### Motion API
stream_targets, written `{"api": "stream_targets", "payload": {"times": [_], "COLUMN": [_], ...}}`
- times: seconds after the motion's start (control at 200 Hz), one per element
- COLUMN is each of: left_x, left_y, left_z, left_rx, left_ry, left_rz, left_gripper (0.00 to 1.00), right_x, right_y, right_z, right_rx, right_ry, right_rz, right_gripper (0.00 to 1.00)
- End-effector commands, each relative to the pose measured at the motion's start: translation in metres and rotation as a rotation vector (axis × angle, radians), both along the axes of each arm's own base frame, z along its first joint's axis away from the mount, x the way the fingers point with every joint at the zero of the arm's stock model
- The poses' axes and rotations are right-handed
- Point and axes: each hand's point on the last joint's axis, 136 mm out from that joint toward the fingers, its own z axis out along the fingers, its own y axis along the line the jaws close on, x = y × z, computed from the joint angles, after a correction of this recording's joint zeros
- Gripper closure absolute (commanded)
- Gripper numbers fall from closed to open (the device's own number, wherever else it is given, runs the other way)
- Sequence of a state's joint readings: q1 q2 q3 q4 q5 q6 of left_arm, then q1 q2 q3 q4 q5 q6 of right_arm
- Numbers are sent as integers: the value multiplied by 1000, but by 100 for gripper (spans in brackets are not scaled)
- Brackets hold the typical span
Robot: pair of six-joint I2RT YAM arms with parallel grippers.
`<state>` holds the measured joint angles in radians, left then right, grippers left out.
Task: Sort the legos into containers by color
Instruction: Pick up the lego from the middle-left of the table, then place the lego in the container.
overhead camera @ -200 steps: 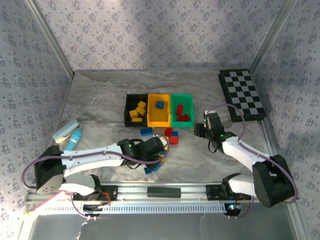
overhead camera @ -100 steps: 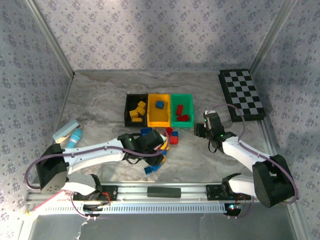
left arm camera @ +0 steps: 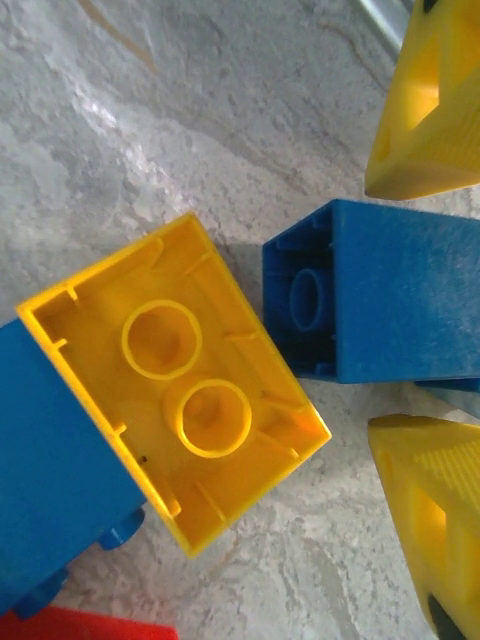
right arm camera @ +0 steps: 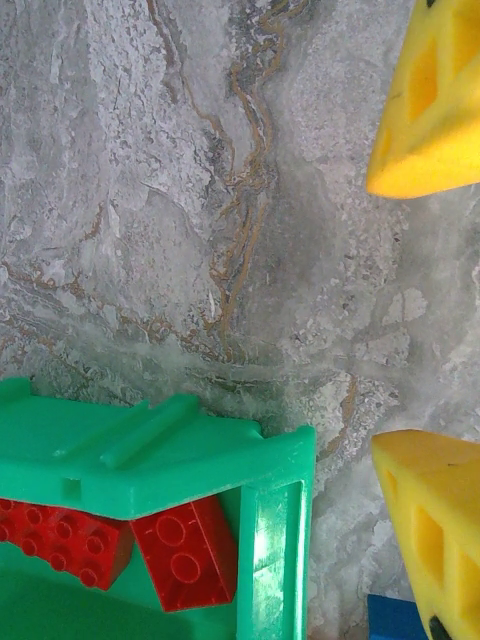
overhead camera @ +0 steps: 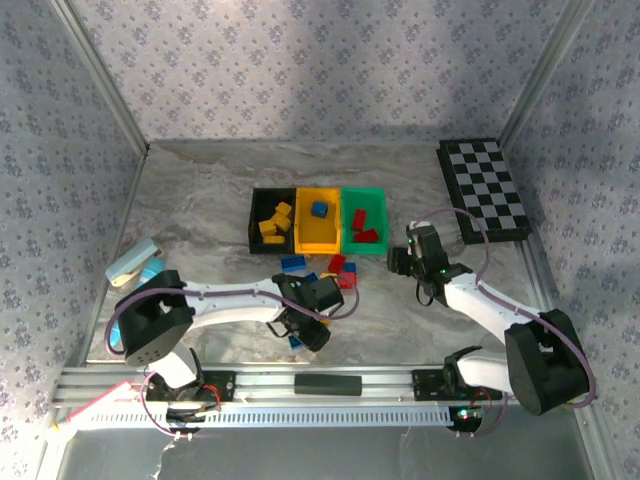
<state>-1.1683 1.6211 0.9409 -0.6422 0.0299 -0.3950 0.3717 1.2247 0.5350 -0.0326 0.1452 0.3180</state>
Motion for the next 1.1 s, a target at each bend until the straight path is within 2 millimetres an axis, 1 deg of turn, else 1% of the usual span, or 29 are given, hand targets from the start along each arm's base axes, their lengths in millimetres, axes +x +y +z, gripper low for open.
{"api": "stream_targets", "payload": {"times": [0.0,0.125,0.16,0.315,0.39,0.475,0.555,0.6,0.675,0.775,0.87,0.985,0.99,1.03,1.099], "left_x": [0,5,4,11,20,36,58,75,106,152,194,236,237,250,270], "left_y": [-5,-9,-4,-9,-9,-7,-9,-11,-15,-18,-24,-33,-32,-34,-35], "left_z": [6,15,17,37,49,63,79,89,104,115,120,119,116,115,106], "left_rx": [4,-18,0,-33,-38,-38,-57,-66,-80,-58,-10,44,54,81,117], "left_ry": [-5,-30,-32,-79,-123,-179,-245,-293,-358,-430,-506,-558,-557,-571,-570], "left_rz": [-13,-12,-12,-20,-17,2,31,57,110,172,212,227,226,236,251], "left_gripper": [50,67,68,72,77,82,87,90,91,92,95,97,97,98,100], "right_x": [4,4,4,4,4,4,4,4,4,4,4,3,3,3,3], "right_y": [1,2,2,1,2,2,2,3,2,2,1,1,1,1,2], "right_z": [9,10,10,10,10,10,10,10,10,9,9,10,10,10,11], "right_rx": [6,10,9,6,8,8,10,11,10,7,5,5,5,8,14], "right_ry": [-23,-25,-24,-25,-25,-24,-24,-25,-25,-23,-23,-27,-27,-28,-31], "right_rz": [-10,-8,-7,-9,-8,-8,-7,-6,-7,-8,-11,-11,-11,-12,-11], "right_gripper": [36,36,36,36,36,36,36,36,35,36,35,36,36,36,36]}}
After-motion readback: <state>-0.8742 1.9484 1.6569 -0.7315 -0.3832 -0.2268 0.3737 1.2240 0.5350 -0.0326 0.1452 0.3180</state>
